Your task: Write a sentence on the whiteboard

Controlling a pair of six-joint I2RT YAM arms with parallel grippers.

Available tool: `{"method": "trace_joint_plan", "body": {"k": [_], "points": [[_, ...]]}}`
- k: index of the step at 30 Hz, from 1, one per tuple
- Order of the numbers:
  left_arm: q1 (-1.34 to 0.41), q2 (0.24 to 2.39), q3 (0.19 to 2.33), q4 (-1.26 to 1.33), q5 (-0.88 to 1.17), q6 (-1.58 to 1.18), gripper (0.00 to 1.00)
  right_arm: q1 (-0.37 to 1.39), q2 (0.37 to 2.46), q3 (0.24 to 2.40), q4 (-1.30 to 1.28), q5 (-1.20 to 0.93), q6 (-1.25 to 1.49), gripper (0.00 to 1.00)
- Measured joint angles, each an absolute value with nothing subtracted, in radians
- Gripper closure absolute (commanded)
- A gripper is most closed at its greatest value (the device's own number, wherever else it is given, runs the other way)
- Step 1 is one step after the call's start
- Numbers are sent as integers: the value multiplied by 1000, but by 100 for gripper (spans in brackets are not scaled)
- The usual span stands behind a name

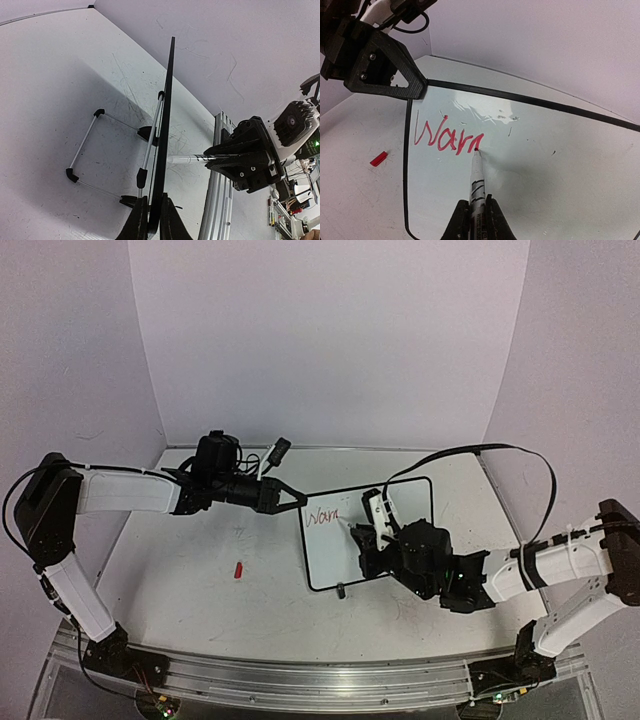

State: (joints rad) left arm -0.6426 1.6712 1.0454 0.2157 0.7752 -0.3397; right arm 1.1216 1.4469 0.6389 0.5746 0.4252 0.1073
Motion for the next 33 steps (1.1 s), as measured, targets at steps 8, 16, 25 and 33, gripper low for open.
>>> {"method": "trace_joint_plan", "body": {"k": [8, 16, 25, 33], "points": [[-643, 1671, 1045, 216, 775, -340, 91, 1124, 1445, 635, 566, 425, 113, 100], [-643, 1671, 1045, 216, 775, -340, 91, 1124, 1445, 635, 571, 428, 108, 100], [-643, 1671, 1045, 216, 776, -340, 91, 1123, 1445, 647, 580, 442, 86, 100], [-643, 1671, 1045, 216, 776, -340, 91, 1116, 1445, 660, 585, 456, 75, 100]]}}
